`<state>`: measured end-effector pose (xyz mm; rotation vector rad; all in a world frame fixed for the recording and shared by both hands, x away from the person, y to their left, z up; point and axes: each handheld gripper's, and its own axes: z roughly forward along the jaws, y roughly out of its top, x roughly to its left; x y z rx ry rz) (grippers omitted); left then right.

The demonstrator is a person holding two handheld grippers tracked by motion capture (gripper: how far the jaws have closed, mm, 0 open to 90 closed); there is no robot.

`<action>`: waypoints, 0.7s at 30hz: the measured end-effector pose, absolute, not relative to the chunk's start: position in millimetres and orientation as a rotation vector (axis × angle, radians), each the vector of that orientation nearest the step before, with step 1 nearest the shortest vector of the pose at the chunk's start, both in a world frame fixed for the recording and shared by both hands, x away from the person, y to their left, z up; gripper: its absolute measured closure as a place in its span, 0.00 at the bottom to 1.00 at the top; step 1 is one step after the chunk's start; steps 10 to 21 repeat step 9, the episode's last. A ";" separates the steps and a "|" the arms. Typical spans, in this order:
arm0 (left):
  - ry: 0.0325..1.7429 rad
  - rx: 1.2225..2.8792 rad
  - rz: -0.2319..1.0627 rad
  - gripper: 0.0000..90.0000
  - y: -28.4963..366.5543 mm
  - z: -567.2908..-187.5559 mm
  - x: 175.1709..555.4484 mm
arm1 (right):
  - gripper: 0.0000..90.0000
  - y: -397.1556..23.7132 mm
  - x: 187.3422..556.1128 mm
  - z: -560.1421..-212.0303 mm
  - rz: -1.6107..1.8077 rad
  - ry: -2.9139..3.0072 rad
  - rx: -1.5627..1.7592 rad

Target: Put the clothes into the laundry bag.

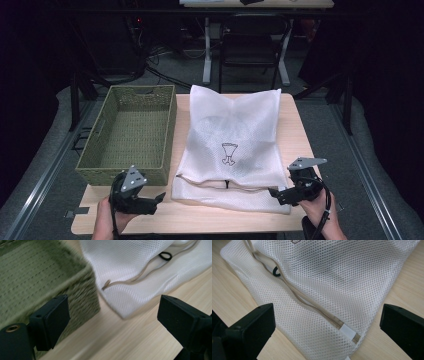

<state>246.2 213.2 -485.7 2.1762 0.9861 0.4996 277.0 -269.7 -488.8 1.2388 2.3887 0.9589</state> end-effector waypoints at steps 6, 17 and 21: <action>1.060 2.124 0.529 0.10 228.2 -494.2 242.0 | 0.00 -267.9 273.6 -493.7 0.922 2.387 1.227; 1.076 2.062 0.499 0.07 231.4 -494.0 244.6 | 0.00 -267.7 274.7 -494.8 0.917 2.400 1.220; 1.076 2.062 0.499 0.07 231.4 -494.0 244.6 | 0.00 -267.7 274.7 -494.8 0.917 2.400 1.220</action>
